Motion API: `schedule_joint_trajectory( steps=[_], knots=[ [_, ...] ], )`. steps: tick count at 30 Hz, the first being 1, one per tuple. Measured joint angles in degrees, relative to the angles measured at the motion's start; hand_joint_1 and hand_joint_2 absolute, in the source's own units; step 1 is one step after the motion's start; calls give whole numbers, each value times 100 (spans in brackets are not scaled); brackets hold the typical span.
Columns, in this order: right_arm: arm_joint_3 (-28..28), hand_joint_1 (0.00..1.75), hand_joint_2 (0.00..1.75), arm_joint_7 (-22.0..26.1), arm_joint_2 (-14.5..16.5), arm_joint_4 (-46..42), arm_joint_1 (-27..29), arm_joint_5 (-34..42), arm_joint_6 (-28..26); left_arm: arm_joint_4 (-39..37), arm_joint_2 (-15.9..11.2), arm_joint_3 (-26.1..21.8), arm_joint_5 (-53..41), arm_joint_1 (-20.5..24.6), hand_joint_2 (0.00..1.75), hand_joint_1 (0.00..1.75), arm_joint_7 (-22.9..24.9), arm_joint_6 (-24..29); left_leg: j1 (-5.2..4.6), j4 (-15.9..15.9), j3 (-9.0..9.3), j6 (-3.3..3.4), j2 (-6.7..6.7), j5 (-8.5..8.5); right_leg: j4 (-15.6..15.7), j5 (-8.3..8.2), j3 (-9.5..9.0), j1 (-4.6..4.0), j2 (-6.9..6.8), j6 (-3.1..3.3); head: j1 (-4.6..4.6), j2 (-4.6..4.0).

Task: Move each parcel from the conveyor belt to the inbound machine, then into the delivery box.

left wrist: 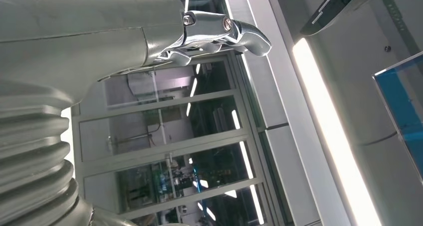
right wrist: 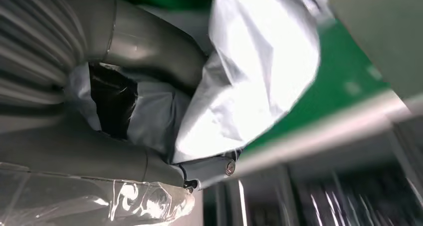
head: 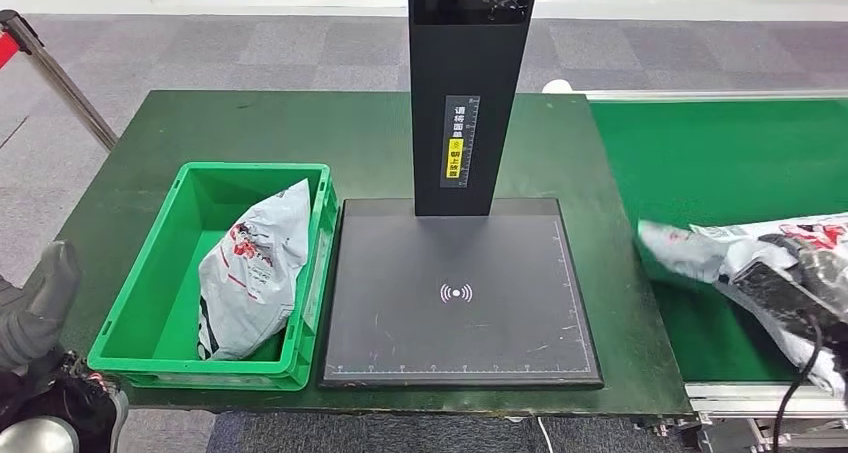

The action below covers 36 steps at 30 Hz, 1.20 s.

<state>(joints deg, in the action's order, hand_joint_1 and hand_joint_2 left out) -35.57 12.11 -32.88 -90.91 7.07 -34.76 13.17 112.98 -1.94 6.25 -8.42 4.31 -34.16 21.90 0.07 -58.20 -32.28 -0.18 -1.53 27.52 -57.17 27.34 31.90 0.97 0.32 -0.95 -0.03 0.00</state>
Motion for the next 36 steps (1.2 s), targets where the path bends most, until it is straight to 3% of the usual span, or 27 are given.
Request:
schedule_joint_trajectory(
  steps=[9,15,29,33,36],
  knots=[
    [-214,175,175,102,56,-1082,73,405,-74,19,0,0,-21,-15,175,0,27,-56,2,2,0,-1,17,1,0,1,5,-1,12,2,1,0],
    [13,175,175,214,164,-1596,305,611,-140,46,9,2,-46,-14,175,0,28,-85,3,2,0,-1,15,0,-1,1,3,-2,12,2,2,0],
    [295,175,175,205,226,-1892,463,630,-189,46,20,2,-58,-13,175,0,28,-90,3,2,0,-1,16,0,-1,1,4,-2,12,2,1,0],
    [395,175,175,287,226,-1948,513,468,-213,46,30,2,-62,-5,175,0,37,-122,4,2,-1,-1,16,1,-1,1,4,-4,12,2,1,0],
    [846,175,175,313,225,-2129,625,-12,-447,45,61,8,-110,54,175,0,83,-179,10,3,-2,-1,18,1,-2,1,4,-10,12,3,1,0]
  ],
)
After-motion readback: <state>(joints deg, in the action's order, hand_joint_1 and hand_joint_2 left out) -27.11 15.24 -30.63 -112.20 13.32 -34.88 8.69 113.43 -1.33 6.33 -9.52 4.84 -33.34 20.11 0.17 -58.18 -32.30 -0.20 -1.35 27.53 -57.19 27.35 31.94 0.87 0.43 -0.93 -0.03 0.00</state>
